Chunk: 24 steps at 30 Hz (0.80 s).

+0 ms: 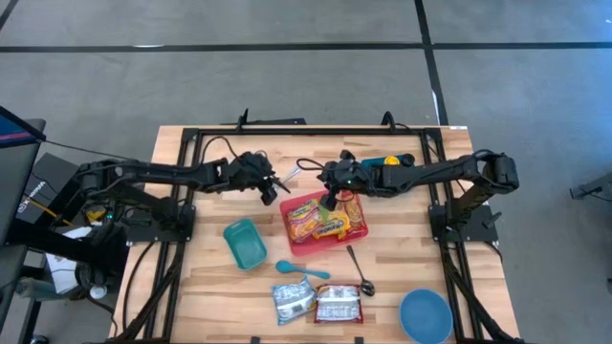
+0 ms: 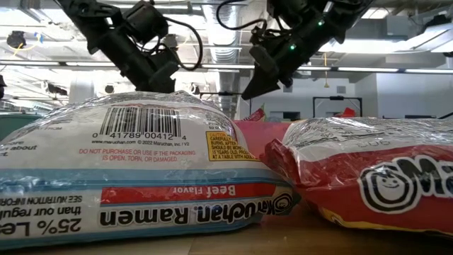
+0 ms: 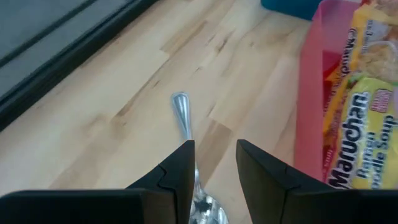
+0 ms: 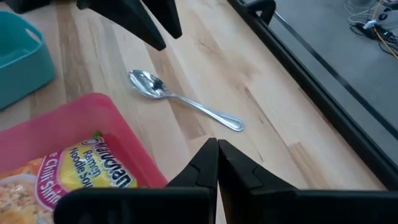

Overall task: Pick & Place Food Item
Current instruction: Put the silver spoon into the green bin

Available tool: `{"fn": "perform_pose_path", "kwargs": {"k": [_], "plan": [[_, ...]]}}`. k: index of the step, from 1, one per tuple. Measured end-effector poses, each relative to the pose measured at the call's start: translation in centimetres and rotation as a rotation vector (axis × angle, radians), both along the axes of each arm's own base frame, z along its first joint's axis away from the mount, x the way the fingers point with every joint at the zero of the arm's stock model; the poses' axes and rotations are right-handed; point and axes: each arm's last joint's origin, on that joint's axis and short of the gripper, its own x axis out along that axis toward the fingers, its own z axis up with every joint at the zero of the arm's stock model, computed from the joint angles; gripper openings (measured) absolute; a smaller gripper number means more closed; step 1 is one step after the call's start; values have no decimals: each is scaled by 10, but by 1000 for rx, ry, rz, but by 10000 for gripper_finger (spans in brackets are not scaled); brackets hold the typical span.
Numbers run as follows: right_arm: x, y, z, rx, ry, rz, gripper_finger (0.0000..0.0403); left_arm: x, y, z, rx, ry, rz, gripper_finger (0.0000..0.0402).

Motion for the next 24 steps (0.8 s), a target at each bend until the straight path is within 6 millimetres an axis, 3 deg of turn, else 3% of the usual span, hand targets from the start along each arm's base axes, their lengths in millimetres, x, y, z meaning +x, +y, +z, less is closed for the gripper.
{"fn": "perform_pose_path", "kwargs": {"k": [11, 24], "plan": [[0, -3, 0, 5, -3, -10, 1, 6, 15, 14, -30, 60, -39, 112], [-3, -2, -3, 19, 34, -17, 1, 40, 33, 6, -52, 206, -58, 112]]}}
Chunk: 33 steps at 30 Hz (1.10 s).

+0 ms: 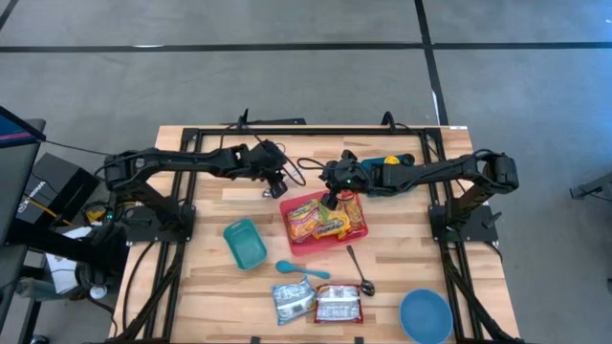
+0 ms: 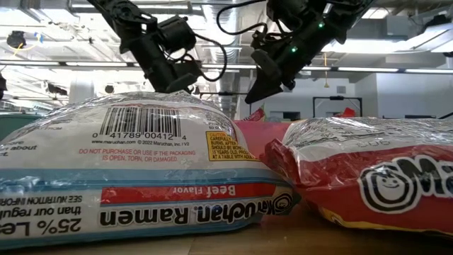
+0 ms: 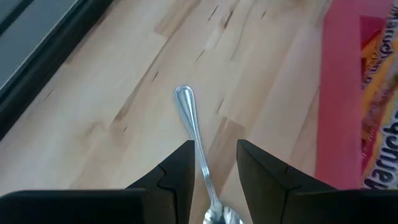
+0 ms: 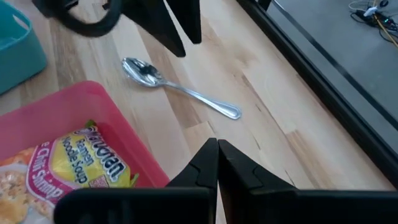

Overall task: Pick & Place Food Item
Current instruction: Put the silver spoon into the green bin

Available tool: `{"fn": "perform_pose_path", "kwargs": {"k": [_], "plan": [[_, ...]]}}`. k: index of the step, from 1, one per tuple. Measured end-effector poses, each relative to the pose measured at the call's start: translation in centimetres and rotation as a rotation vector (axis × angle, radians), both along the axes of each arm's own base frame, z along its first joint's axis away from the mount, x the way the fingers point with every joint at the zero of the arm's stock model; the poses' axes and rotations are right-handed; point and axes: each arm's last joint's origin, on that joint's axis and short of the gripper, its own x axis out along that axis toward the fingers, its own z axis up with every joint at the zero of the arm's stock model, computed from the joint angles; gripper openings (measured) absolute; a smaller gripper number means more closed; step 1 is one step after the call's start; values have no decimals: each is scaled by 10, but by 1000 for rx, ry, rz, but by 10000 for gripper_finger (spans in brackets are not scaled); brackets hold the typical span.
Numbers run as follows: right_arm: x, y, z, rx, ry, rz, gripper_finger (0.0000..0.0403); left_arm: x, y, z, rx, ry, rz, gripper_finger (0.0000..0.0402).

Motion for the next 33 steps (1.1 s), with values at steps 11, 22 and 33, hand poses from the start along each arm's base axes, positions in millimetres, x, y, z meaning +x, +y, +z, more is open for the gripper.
{"fn": "perform_pose_path", "kwargs": {"k": [11, 22, 33], "plan": [[-3, -2, -3, 5, 37, -7, 1, -2, 15, -10, -81, 84, 30, 112], [-2, -2, -2, 4, 34, -5, 1, 15, 24, -6, -116, 70, 12, 112], [-3, -1, -3, 11, 36, -8, 1, 26, 27, -18, -184, 204, 31, 112]]}}
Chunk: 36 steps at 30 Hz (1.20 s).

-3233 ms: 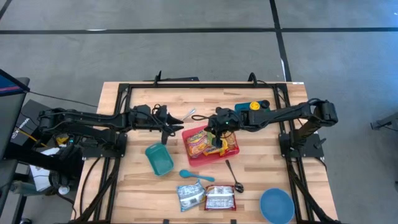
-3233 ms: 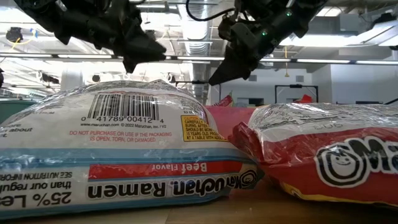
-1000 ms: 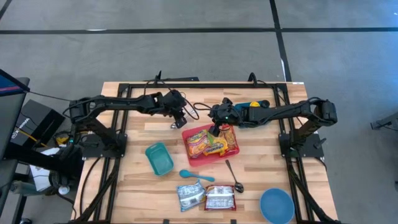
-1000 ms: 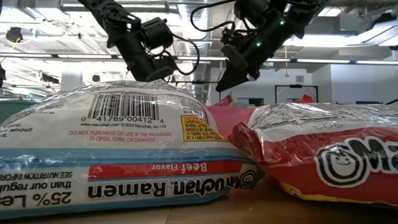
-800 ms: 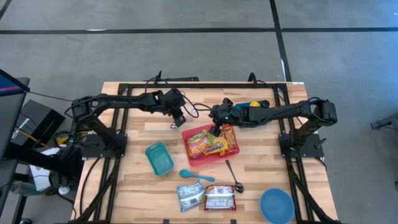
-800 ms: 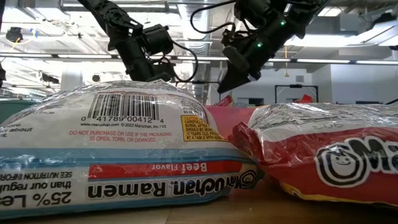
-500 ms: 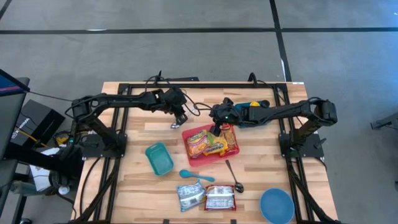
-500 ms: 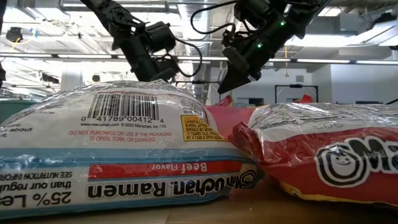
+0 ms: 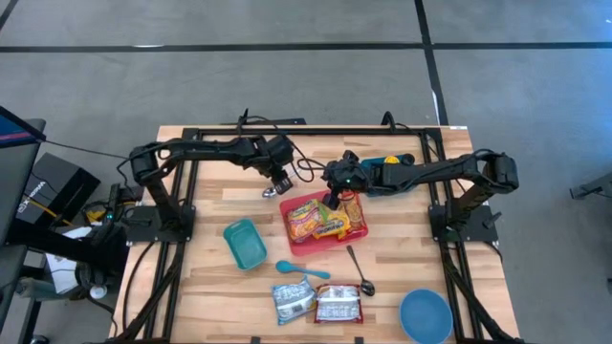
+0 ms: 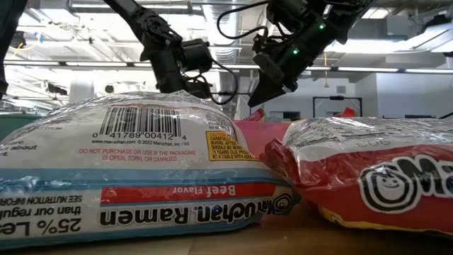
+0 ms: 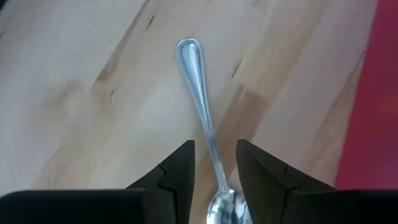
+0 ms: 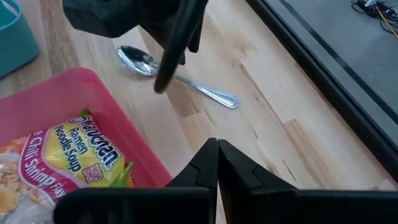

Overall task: Pick & Place Food Item
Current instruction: Put the silver spoon into the green bin

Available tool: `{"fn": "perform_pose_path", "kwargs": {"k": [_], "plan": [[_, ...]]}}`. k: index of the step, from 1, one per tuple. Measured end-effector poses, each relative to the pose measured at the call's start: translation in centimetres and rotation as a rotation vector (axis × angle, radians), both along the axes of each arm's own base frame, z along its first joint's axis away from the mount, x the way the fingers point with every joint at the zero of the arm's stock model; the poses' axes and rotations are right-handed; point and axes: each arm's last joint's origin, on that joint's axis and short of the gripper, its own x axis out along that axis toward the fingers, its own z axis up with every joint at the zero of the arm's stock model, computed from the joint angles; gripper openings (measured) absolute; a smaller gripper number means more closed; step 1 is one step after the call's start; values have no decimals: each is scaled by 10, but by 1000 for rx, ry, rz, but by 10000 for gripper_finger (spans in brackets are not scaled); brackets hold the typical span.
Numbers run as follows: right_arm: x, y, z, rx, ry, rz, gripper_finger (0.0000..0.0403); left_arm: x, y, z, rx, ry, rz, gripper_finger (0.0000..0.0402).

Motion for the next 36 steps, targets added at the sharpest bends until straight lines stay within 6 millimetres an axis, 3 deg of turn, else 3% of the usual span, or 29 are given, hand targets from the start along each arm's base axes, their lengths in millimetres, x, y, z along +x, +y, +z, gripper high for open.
{"fn": "perform_pose_path", "kwargs": {"k": [12, 23, 36], "plan": [[0, 0, 0, 2, 0, 1, 1, -5, -3, -6, -17, 39, 0, 115], [0, 0, 0, 2, 0, 2, 1, -9, 0, -11, -77, 24, -11, 166], [0, 0, 0, 4, 0, 4, 1, -9, -3, -19, -37, 4, -63, 160]]}}
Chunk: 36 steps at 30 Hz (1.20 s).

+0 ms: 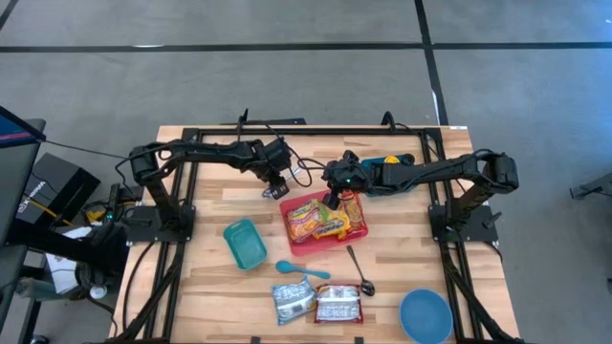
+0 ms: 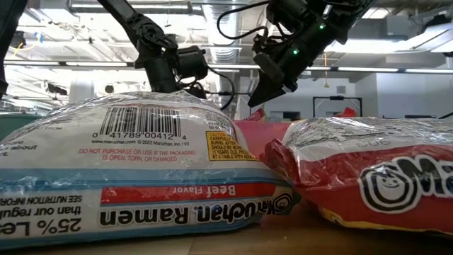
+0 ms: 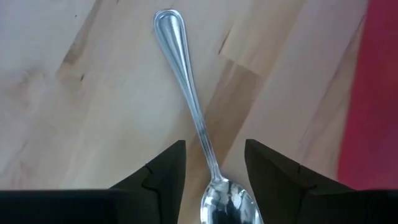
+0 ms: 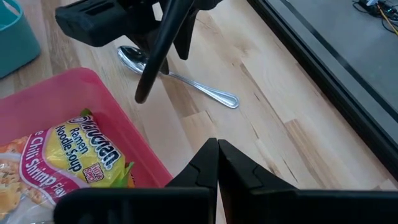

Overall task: Pick & Place Food Item
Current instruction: Put the silver spoon into the green bin

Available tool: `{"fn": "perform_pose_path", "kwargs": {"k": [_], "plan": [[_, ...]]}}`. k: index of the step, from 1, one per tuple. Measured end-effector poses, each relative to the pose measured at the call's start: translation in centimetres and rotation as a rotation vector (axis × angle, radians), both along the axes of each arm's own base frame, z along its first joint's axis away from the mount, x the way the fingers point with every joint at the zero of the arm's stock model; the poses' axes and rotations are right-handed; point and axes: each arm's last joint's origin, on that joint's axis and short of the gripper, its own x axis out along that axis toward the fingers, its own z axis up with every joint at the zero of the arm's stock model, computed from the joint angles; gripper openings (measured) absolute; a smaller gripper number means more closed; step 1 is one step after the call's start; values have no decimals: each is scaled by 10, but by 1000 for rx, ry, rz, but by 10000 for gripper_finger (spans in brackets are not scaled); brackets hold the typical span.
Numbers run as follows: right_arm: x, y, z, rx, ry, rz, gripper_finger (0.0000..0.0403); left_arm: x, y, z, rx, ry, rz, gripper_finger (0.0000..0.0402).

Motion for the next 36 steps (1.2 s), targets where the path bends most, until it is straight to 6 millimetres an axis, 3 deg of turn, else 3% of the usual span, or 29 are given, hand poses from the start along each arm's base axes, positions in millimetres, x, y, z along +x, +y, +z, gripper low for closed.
{"fn": "perform_pose_path", "kwargs": {"k": [11, 26, 36], "plan": [[0, 0, 0, 0, 0, 0, 1, -5, -6, -15, 8, -10, -10, 172], [0, 0, 0, 0, -1, -1, 1, -5, -6, -15, 12, -18, -10, 171], [0, 0, 1, -1, -8, -1, 1, -17, -9, -34, 27, -17, -36, 158]]}}
